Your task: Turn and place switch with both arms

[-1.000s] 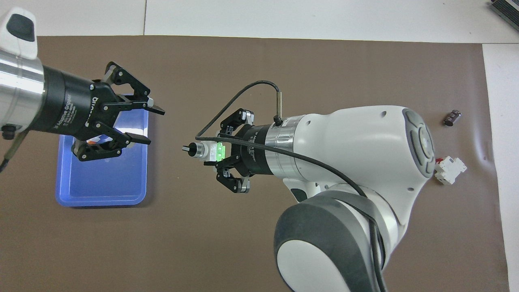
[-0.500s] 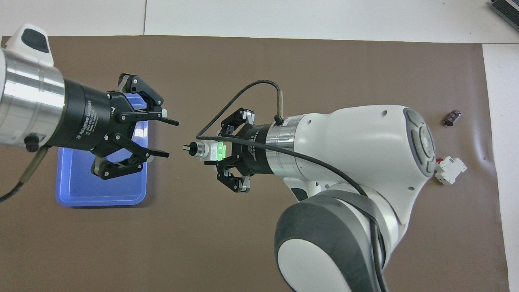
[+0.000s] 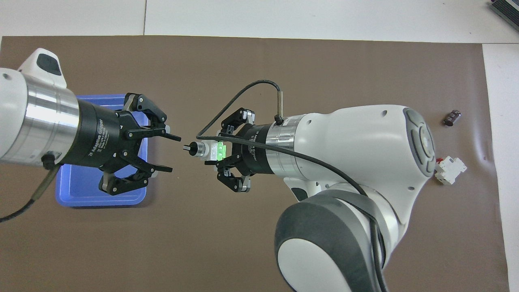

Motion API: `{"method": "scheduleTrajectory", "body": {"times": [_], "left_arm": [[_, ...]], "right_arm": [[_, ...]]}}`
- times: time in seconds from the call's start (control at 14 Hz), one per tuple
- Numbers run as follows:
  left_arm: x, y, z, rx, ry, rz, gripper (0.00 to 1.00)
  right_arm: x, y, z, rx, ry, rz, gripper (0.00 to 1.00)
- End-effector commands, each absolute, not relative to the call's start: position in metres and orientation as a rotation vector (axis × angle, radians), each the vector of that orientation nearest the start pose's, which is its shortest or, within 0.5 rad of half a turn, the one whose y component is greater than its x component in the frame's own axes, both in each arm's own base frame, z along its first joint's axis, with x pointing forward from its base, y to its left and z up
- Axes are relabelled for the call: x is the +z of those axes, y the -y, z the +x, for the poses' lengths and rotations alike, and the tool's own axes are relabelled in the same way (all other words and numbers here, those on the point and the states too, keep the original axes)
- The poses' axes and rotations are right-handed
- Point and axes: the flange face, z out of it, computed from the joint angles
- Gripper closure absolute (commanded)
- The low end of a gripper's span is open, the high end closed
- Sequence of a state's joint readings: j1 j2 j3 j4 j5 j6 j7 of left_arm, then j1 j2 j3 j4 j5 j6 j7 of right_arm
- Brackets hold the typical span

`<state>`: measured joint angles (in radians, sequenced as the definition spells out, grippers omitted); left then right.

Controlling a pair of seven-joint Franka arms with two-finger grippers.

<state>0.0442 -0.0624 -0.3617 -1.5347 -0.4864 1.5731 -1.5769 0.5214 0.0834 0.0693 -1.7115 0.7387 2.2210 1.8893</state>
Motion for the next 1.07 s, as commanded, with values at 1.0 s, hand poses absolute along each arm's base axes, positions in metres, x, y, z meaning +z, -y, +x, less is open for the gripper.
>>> {"method": "scheduleTrajectory", "body": {"times": [1.0], "left_arm": [[0.667, 0.241, 0.473, 0.471, 2.208, -2.744, 0.59]], "right_arm": [[0.584, -0.365, 0.513, 0.636, -1.786, -1.698, 1.0]]}}
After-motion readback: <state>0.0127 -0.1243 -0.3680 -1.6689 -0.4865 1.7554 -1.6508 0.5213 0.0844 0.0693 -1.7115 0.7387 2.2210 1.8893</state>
